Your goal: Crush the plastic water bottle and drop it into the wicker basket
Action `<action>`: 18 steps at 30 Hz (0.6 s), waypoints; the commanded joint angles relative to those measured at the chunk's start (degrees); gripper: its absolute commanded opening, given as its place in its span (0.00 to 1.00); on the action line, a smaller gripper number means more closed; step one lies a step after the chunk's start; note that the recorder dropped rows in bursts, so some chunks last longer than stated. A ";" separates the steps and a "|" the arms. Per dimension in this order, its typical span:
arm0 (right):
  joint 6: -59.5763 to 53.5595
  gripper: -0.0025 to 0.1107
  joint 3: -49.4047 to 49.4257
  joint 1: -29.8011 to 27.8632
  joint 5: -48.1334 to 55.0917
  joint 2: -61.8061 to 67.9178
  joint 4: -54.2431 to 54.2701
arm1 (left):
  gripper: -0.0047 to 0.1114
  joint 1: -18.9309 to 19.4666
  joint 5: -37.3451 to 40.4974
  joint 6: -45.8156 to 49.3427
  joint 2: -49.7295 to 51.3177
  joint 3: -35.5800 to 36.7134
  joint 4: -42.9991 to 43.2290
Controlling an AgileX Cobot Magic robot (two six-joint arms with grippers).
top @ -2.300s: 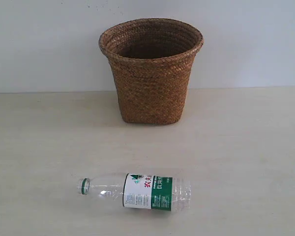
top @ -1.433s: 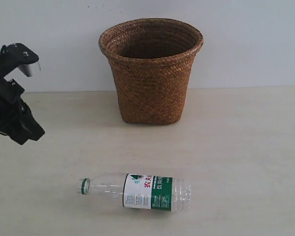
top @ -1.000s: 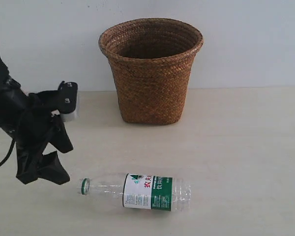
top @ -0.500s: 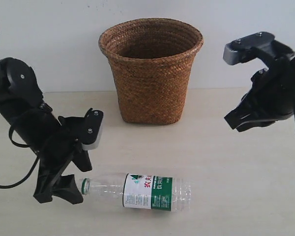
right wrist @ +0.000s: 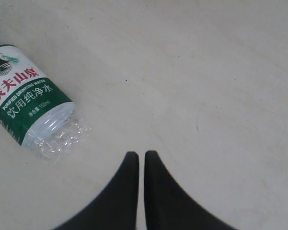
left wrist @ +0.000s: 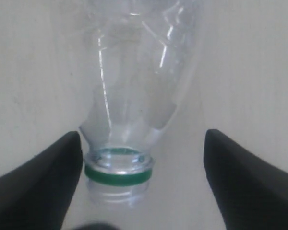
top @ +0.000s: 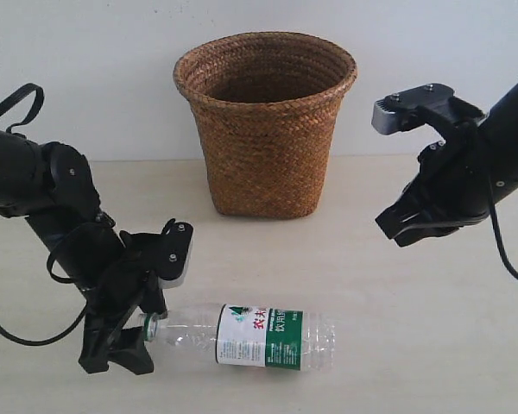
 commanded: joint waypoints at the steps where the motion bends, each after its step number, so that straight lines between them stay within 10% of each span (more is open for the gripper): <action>1: -0.52 0.02 -0.44 -0.03 -0.96 0.15 0.27 | 0.61 -0.32 -0.31 1.37 -0.02 -0.31 -3.05; 6: -0.52 0.02 -0.44 -0.03 -1.17 0.15 1.02 | 0.50 -0.32 -0.59 1.54 0.72 -0.31 -3.34; 10: -3.54 0.02 -0.44 -0.03 -1.17 0.54 5.88 | 0.08 -0.32 -0.79 1.54 1.08 -0.31 -3.59; 18: -14.13 0.02 -2.81 6.33 0.65 9.41 16.98 | 0.07 -1.07 -0.14 -2.59 1.08 -0.31 -3.63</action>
